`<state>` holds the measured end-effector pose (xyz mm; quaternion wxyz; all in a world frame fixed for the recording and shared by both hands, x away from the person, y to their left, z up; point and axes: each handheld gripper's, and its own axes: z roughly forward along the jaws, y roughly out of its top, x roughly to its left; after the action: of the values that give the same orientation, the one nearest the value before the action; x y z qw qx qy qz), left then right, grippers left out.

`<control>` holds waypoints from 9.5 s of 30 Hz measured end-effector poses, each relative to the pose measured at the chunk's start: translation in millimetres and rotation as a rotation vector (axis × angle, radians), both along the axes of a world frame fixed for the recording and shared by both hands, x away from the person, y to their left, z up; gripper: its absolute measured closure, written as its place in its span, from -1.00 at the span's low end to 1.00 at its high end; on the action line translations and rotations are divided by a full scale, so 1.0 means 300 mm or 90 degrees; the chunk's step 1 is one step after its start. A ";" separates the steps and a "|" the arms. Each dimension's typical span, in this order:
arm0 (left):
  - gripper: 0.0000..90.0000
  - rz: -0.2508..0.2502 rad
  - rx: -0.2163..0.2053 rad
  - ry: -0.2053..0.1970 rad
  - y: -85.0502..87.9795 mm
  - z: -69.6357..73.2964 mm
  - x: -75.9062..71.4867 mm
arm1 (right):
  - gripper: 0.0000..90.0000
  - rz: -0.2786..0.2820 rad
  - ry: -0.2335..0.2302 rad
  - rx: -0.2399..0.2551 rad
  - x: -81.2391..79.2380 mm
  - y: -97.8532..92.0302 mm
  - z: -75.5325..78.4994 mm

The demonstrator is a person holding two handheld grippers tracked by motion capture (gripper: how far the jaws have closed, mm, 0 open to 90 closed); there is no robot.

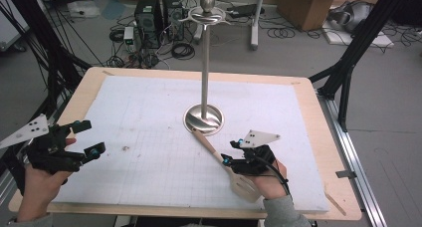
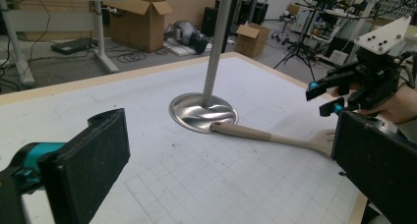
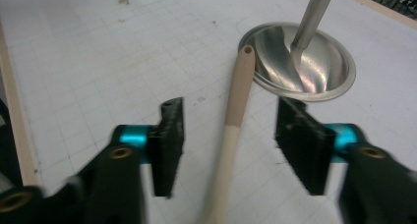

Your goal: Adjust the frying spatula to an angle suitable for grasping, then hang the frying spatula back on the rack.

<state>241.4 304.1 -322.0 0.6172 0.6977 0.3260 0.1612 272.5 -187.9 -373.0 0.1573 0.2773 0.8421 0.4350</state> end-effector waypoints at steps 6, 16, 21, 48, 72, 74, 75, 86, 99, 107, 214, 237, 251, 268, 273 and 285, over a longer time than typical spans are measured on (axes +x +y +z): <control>-0.96 0.003 -0.006 0.001 0.014 -0.003 0.004 | -0.76 -0.051 -0.003 0.011 0.006 0.017 0.018; -0.96 0.010 -0.007 0.001 0.027 -0.005 -0.014 | -0.76 -0.035 0.018 -0.005 0.025 0.032 -0.010; -0.96 0.018 -0.007 0.002 0.038 -0.007 -0.024 | -0.68 -0.030 0.036 -0.008 0.042 0.043 -0.031; -0.96 0.018 0.001 0.007 0.030 -0.014 -0.025 | -0.75 -0.071 0.068 -0.039 0.093 0.057 -0.091; -0.96 0.017 0.004 0.012 0.019 -0.020 -0.027 | -0.64 -0.074 0.101 -0.102 0.084 0.105 -0.183; -0.96 0.017 0.005 0.012 0.019 -0.020 -0.027 | -0.61 -0.076 0.105 -0.107 0.081 0.103 -0.190; -0.96 0.016 0.003 0.012 0.018 -0.020 -0.026 | -0.59 -0.074 0.106 -0.109 0.079 0.102 -0.192; -0.96 0.014 0.005 0.016 0.013 -0.024 -0.016 | -0.31 -0.077 0.107 -0.093 0.062 0.096 -0.201; -0.96 0.014 0.007 0.015 0.013 -0.024 -0.015 | 0.05 -0.092 0.102 -0.092 0.049 0.093 -0.213; -0.96 0.015 0.005 0.014 0.017 -0.026 -0.014 | 0.20 -0.096 0.101 -0.088 0.039 0.087 -0.223; -0.96 -0.003 0.025 0.014 -0.008 -0.038 0.003 | 0.73 0.013 0.010 0.046 0.112 -0.198 0.206; -0.96 -0.006 0.020 0.020 -0.009 -0.044 0.008 | 0.73 0.027 -0.017 0.065 0.132 -0.244 0.348; -0.96 -0.004 0.015 0.023 -0.006 -0.048 0.010 | 0.73 0.028 -0.027 0.086 0.153 -0.277 0.411; -0.96 -0.008 0.017 0.026 -0.013 -0.055 0.010 | 0.73 0.026 -0.035 0.101 0.180 -0.305 0.498; -0.96 -0.008 0.016 0.028 -0.013 -0.057 0.010 | 0.73 0.025 -0.037 0.106 0.182 -0.315 0.523; -0.96 0.001 0.005 0.029 0.012 -0.058 0.006 | 0.73 0.022 -0.041 0.110 0.196 -0.308 0.559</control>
<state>243.1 307.8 -339.5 0.6070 0.7033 0.3396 0.1471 331.3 -280.4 -205.3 0.1525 0.2608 0.8007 0.5173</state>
